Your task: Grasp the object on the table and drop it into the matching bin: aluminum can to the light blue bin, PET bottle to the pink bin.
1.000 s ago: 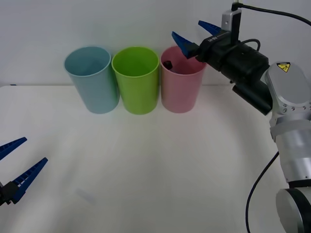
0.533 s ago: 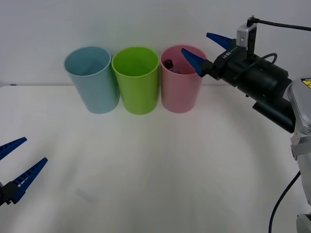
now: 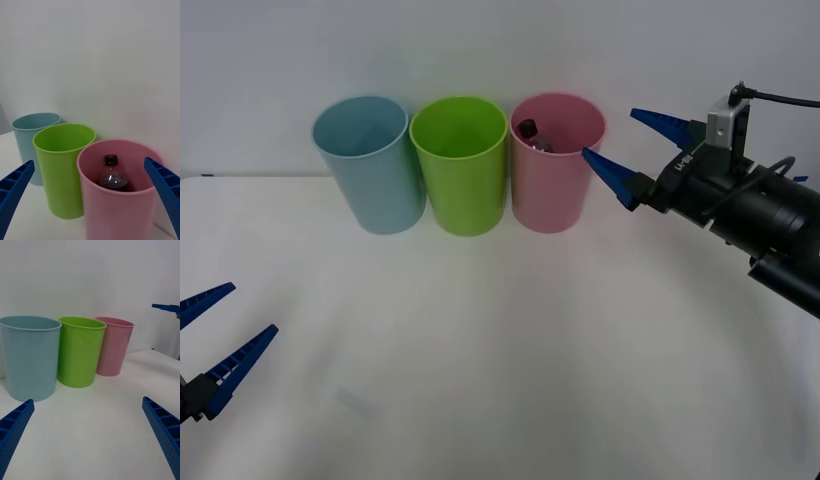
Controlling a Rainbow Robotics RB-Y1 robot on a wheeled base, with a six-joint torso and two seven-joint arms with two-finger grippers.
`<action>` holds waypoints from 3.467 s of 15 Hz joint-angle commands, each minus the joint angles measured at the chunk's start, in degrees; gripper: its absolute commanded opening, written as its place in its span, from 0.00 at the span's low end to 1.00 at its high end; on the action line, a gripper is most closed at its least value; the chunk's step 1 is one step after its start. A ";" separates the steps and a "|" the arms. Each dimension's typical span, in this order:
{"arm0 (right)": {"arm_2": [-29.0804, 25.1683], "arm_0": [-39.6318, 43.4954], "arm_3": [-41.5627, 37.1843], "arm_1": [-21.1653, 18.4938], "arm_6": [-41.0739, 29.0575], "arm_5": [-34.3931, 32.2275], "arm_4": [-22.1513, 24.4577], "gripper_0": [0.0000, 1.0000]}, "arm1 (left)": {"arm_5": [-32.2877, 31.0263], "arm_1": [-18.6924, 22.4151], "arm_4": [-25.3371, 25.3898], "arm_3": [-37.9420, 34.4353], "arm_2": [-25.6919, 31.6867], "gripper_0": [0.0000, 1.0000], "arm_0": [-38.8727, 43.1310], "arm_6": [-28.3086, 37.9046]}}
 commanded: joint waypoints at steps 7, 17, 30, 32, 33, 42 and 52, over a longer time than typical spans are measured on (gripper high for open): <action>-1.05 16.14 -9.51 -4.63 2.30 -1.00 -6.65 1.00 | 0.00 0.00 0.00 0.00 0.00 1.00 0.00 0.00; -4.92 31.26 -12.41 -4.63 15.75 -6.71 -12.72 1.00 | 0.00 0.00 0.00 0.00 0.00 1.00 0.00 0.00; -10.19 43.83 -12.32 -4.46 19.18 -14.62 -14.74 1.00 | 0.00 0.00 0.00 0.00 0.00 1.00 0.00 0.00; -11.25 44.44 -11.88 -3.31 20.23 -16.47 -14.74 1.00 | 0.00 0.00 0.00 0.00 0.00 1.00 0.00 0.00; -12.21 44.00 -10.57 -2.26 20.58 -18.75 -14.39 1.00 | 0.00 0.00 0.00 0.00 0.00 1.00 0.00 0.00; -16.17 44.62 -5.03 -2.17 24.01 -24.82 -14.47 1.00 | 0.00 0.00 0.00 0.00 0.00 1.00 0.00 0.00; -16.26 43.03 -3.71 -2.08 24.27 -27.19 -14.83 1.00 | 0.00 0.00 0.00 0.00 0.00 1.00 0.00 0.00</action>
